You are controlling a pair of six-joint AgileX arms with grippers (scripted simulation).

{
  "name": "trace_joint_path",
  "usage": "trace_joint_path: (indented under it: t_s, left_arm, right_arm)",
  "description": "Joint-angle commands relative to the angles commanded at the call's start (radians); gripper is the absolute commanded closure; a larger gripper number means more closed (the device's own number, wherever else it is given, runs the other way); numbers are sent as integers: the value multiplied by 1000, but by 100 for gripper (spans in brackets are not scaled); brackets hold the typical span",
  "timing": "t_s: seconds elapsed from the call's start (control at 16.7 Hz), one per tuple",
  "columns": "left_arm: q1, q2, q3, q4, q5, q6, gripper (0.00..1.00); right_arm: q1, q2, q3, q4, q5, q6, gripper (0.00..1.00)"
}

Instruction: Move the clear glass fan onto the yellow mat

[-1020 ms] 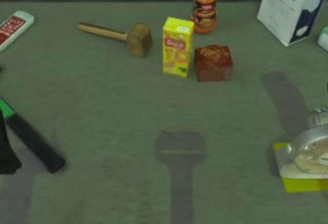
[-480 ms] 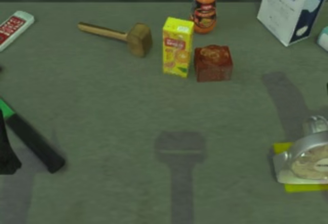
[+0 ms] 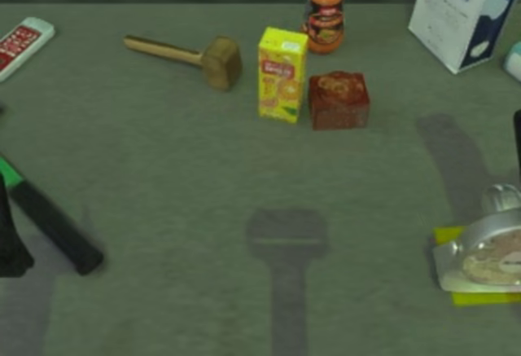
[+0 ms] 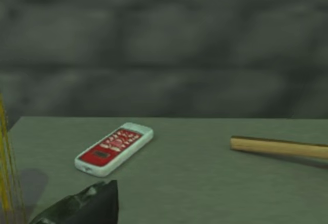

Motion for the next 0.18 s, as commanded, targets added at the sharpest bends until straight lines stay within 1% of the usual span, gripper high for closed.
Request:
trace_joint_path:
  t_s: [0.18]
  left_arm:
    - [0, 0, 0, 0, 0, 0, 0]
  right_arm:
    - [0, 0, 0, 0, 0, 0, 0]
